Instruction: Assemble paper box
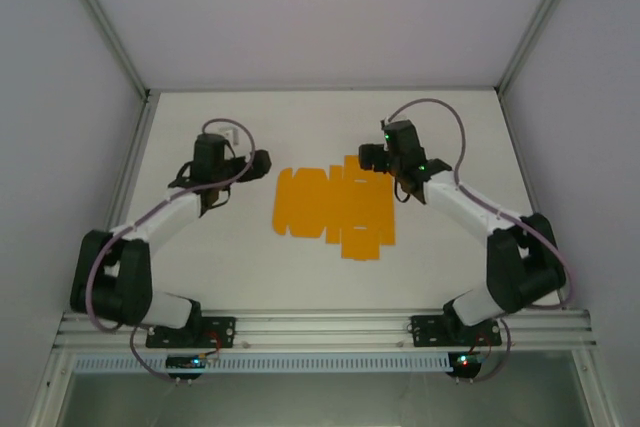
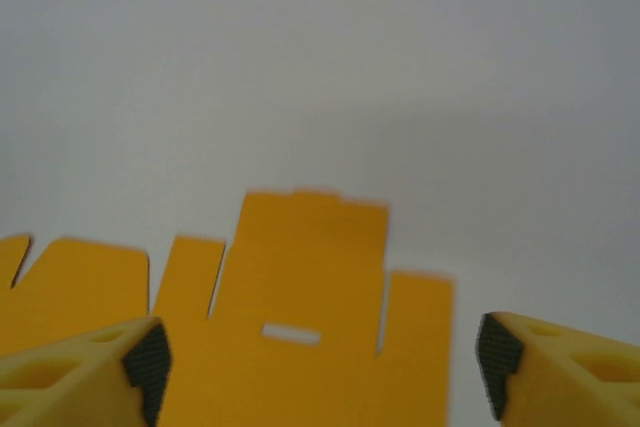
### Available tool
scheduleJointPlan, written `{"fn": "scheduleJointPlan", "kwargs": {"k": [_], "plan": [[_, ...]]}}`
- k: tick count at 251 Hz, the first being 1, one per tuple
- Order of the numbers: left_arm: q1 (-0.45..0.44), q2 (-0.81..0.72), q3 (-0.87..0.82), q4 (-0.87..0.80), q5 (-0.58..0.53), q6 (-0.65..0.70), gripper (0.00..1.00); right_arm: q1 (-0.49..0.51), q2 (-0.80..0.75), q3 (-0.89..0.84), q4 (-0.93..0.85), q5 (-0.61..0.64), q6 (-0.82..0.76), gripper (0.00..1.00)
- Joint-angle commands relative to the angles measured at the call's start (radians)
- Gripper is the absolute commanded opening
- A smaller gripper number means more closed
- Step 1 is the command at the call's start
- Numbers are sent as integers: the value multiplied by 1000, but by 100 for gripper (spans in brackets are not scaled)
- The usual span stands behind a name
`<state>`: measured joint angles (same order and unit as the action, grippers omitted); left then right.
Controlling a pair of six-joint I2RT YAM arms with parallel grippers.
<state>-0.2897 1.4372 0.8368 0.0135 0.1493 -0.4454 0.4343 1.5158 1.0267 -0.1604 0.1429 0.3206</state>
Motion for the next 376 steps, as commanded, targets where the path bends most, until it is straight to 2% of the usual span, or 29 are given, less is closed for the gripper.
{"fn": "scheduleJointPlan", "kwargs": {"k": [1,17,35,113,148,191,214,252,274,293,307,328,351,376], "plan": [[-33,82,93,-164,195,-47,100,-5,81,10,-237,-131,165,72],[-44,137,130,-204,238,-50,100,-14,133,10,-241,-195,174,62],[-57,191,156,-225,282,-47,100,-23,184,16,-252,-194,186,51],[-68,315,211,-295,338,-48,100,-45,292,-6,-243,-202,162,46],[-69,341,226,-340,315,-47,100,-33,302,-51,-186,-187,148,44],[-69,354,197,-264,418,-79,99,-41,311,-99,-152,-232,187,43],[-69,373,206,-255,404,-97,96,-44,305,-112,-137,-232,189,42],[-65,362,134,-35,548,-173,95,-55,302,-113,-124,-258,179,43],[-50,341,74,126,616,-249,91,-57,295,-123,-101,-276,176,42],[-30,312,-7,350,679,-356,84,-62,291,-134,-79,-296,175,42],[-15,295,-70,534,707,-445,75,-67,287,-147,-55,-316,178,42],[6,295,-122,719,740,-544,65,-80,281,-166,-18,-349,178,42],[14,305,-129,807,785,-598,55,-91,271,-181,15,-369,173,42],[15,311,-120,814,793,-607,48,-99,258,-190,35,-379,163,42]]}}
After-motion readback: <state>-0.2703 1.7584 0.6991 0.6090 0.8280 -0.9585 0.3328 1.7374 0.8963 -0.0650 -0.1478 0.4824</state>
